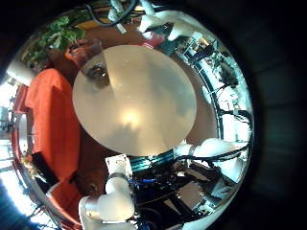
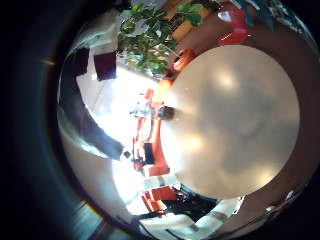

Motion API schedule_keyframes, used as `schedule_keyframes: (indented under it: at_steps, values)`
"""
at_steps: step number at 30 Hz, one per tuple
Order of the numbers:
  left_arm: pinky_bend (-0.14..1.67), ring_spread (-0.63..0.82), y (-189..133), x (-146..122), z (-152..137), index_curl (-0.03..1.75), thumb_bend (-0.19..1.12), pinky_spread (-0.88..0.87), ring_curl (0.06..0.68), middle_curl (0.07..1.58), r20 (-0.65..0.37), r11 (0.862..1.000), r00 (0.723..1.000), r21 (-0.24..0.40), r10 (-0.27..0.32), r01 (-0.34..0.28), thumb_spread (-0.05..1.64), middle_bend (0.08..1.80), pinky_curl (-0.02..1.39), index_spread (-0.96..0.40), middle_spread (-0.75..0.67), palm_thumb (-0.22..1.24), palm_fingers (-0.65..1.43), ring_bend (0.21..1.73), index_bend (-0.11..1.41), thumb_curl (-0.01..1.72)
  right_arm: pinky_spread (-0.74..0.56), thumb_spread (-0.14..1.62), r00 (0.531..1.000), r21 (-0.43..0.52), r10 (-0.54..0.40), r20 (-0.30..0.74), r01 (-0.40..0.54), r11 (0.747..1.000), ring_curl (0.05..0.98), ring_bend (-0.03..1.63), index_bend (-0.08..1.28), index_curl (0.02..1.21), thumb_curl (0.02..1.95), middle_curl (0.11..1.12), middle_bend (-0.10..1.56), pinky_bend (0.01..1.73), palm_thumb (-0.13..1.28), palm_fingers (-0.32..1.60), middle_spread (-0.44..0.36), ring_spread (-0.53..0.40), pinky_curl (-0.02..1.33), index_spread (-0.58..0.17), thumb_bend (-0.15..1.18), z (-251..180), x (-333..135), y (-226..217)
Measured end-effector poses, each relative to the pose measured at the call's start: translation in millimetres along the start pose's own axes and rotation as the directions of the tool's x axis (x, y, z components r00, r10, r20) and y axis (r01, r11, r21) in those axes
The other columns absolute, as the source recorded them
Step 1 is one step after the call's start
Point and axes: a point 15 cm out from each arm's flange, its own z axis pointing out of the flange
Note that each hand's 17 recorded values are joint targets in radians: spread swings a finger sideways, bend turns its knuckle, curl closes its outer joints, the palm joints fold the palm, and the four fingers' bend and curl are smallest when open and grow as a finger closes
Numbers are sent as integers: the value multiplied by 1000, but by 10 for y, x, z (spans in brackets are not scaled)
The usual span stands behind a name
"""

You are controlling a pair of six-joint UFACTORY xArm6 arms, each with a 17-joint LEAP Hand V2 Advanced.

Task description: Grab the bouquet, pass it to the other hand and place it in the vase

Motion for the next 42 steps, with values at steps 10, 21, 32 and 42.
schedule_keyframes:
  at_steps: [10, 21, 32, 42]
  values:
    - [191, 474, -479, 370, 21, 426, -29, 454, 191, 380, -251, 992, 968, 127, 30, 2, 1077, 232, 226, 84, 259, 252, 309, 494, 170, 317, -188, 824, 997, -180, 1, 80, 14, 984, 771, 1447, 1166, 984, 1055, 956, 1329, 1290, 1127, 1121, -160, -202, 840, -236, -6, 687, -65, 162]
    - [197, 476, -930, 447, 24, 393, -26, 457, 189, 379, -430, 996, 903, 86, 4, 37, 1050, 221, 256, 116, 286, 226, 280, 525, 168, 319, -193, 837, 1000, -338, 5, 1, -4, 941, 770, 1453, 1171, 979, 1100, 941, 1343, 1273, 1124, 1108, -157, -204, 888, -234, -5, 893, 98, 505]
    - [191, 494, -1205, 702, -74, 382, -25, 461, 182, 375, -470, 999, 882, 27, 33, -23, 1024, 201, 277, 128, 329, 249, 234, 521, 176, 330, -186, 844, 978, -465, -69, -195, -30, 885, 771, 1456, 1178, 975, 1134, 936, 1343, 1250, 1118, 1106, -156, -205, 935, -232, -6, 818, 316, 810]
    - [194, 500, -1142, 590, 107, 376, -22, 475, 181, 365, -424, 999, 906, -29, 5, -19, 1004, 194, 288, 142, 346, 291, 219, 527, 177, 343, -181, 851, 887, -552, -161, -433, -120, 825, 773, 1454, 1174, 977, 1164, 934, 1347, 1239, 1126, 1100, -156, -207, 973, -234, -6, 737, 282, 835]
